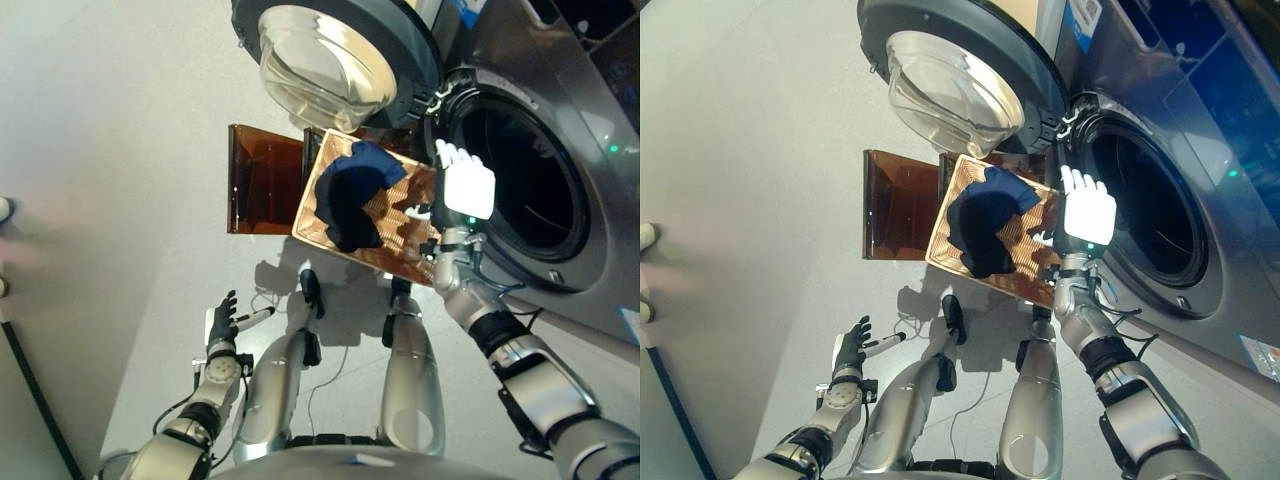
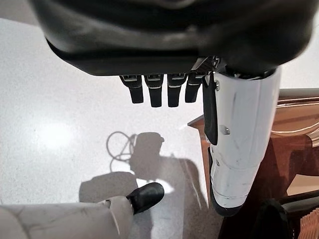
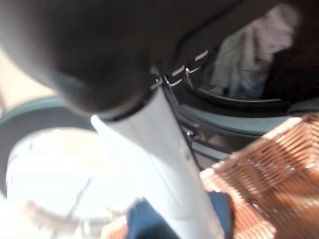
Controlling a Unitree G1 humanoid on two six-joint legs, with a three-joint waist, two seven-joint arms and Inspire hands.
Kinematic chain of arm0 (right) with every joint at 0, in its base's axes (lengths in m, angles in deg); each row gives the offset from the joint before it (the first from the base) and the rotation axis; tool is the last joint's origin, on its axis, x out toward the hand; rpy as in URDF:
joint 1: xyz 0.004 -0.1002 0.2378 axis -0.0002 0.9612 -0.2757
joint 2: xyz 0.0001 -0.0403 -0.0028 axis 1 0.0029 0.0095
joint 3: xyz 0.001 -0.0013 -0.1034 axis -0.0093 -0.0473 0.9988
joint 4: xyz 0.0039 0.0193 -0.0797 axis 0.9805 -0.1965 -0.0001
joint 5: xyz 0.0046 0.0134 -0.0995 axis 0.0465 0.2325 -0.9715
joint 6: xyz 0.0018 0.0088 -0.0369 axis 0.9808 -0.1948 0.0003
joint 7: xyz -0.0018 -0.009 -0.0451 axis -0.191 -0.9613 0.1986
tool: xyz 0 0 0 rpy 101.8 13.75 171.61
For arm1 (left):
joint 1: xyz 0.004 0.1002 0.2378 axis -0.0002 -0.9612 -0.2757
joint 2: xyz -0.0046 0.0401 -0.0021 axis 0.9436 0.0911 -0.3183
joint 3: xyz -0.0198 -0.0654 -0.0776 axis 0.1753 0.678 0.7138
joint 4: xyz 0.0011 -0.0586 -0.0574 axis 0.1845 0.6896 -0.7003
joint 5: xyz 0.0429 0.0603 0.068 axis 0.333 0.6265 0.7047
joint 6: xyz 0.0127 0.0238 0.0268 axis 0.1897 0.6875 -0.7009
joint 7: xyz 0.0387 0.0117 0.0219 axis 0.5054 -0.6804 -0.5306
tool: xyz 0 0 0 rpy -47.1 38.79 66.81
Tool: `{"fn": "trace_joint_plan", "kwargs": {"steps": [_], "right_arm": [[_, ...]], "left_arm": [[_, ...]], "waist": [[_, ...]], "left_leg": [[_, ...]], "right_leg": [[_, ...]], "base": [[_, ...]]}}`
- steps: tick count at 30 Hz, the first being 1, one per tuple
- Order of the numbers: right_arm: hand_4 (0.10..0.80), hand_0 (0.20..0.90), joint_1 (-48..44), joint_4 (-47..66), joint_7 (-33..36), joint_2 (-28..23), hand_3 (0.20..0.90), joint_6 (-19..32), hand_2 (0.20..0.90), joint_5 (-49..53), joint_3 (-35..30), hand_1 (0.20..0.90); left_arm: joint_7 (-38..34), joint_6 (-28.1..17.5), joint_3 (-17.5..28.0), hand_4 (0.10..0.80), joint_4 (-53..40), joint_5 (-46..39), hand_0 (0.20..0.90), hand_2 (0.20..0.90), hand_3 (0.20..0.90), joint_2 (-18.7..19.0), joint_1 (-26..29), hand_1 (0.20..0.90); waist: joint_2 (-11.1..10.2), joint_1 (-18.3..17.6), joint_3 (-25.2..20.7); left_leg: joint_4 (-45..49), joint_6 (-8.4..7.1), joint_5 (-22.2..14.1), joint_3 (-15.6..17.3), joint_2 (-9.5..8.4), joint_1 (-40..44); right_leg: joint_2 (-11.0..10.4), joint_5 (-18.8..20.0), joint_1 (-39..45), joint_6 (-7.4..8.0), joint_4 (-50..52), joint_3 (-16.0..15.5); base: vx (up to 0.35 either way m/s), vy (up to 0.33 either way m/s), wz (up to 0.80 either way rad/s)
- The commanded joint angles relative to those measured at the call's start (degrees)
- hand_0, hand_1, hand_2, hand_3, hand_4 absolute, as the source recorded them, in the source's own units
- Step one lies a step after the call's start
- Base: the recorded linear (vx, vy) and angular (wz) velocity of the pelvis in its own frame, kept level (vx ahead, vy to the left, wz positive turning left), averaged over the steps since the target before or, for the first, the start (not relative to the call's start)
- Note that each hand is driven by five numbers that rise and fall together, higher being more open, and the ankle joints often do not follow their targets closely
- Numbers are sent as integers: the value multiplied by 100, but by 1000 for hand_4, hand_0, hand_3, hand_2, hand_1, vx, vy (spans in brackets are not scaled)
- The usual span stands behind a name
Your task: Pick up the clothes and place them into the washing machine
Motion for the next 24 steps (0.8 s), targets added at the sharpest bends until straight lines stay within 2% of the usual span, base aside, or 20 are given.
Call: {"fn": "trace_joint_plan", "kwargs": {"steps": [1,11,24], "right_arm": [[800,900,-388,169,-33,-318,900,-172,900,-959,306,900],[800,900,-1059,-229,-594,-467,900,-347,900,-1972,1192,900],[800,900,-2207,-858,-951,-271,900,-388,900,-2468,2117,900]], "left_arm": [[-93,-70,260,800,483,80,900,900,900,319,-132,900],[-2,-122,209,800,437,42,900,900,900,369,-48,900],[-1,-166,73,800,375,-129,900,900,900,473,76,900]], "waist": [[-164,189,-372],[-370,345,-348],[-545,625,-273]], "left_leg": [[645,-558,-341,206,171,-351],[582,-570,-286,76,175,-288],[438,-626,-129,-147,185,-327]], "right_leg": [[182,-95,121,-200,48,85],[174,-88,243,-184,-3,-38],[142,-105,332,-196,-72,-320]], "base": [[13,-15,6],[6,-12,8],[-1,-11,10]]}}
